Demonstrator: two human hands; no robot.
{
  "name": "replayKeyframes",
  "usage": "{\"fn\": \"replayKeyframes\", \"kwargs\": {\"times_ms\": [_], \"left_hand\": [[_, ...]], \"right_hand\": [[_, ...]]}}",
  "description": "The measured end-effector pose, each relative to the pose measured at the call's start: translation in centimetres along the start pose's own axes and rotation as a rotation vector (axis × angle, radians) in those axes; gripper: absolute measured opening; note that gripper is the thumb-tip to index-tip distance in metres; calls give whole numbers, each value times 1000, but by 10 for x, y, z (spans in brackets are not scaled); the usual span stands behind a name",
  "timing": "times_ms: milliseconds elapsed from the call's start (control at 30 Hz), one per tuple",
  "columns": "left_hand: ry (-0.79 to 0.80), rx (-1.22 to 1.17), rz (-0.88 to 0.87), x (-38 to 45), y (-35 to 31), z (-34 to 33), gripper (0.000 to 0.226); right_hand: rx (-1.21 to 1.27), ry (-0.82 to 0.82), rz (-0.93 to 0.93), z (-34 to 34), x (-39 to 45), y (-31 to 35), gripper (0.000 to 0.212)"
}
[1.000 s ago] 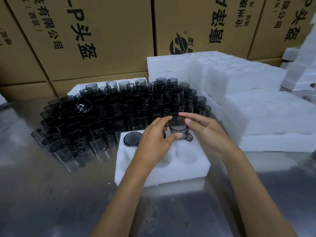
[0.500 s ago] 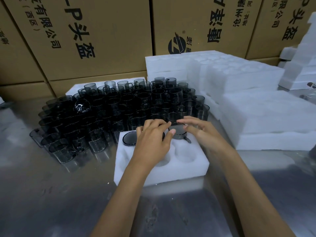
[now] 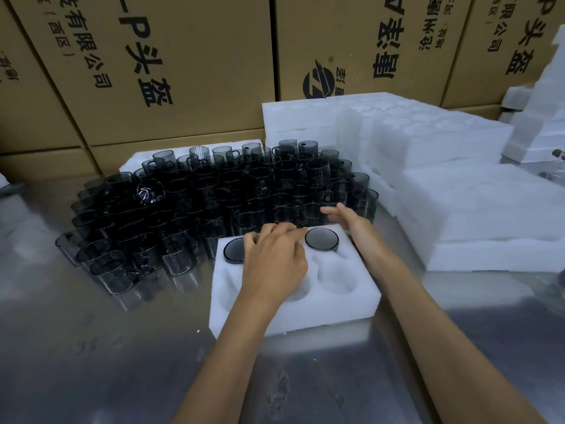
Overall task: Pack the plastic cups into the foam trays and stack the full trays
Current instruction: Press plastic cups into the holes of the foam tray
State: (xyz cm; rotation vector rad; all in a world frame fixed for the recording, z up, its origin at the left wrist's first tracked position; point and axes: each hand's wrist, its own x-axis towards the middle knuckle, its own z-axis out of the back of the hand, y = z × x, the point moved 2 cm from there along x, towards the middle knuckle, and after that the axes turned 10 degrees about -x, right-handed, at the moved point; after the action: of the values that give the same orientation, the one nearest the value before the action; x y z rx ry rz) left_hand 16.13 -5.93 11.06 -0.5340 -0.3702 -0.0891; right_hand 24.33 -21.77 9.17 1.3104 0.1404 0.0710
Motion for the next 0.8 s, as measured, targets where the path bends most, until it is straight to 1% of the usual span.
{"fn": "replayKeyframes", "kwargs": {"times_ms": [67,167,200,333,400,567,667,733,800], "left_hand": [[-13,-45,11,-1,1,2,40],[-21,-73,21,0,2,3,41],[-24,-77,24,1,2,3,41],[-20,-103,42,1,1,4,41],[-18,-116,46,0,1,4,40],[-4,-132,52,-1,0,6,36],[39,-138,42,-2,0,9,39],[112,-151,30,-2,4,11,44],[187,-180,23,-1,8,14,48]], "right_hand": [[-2,12,-1,-4,7,-1,27],[-100,-72,68,-4,11,-1,6],[-94,-104,73,-2,12,-3,4],[-14,-162,72,3,11,-7,28],[14,-179,66,4,10,-8,36],[62,-277,132,3,13,-9,25],[-14,-437,155,6,12,-9,28],[-103,-567,175,11,8,-10,27],[-96,-623,199,15,3,-8,25]]}}
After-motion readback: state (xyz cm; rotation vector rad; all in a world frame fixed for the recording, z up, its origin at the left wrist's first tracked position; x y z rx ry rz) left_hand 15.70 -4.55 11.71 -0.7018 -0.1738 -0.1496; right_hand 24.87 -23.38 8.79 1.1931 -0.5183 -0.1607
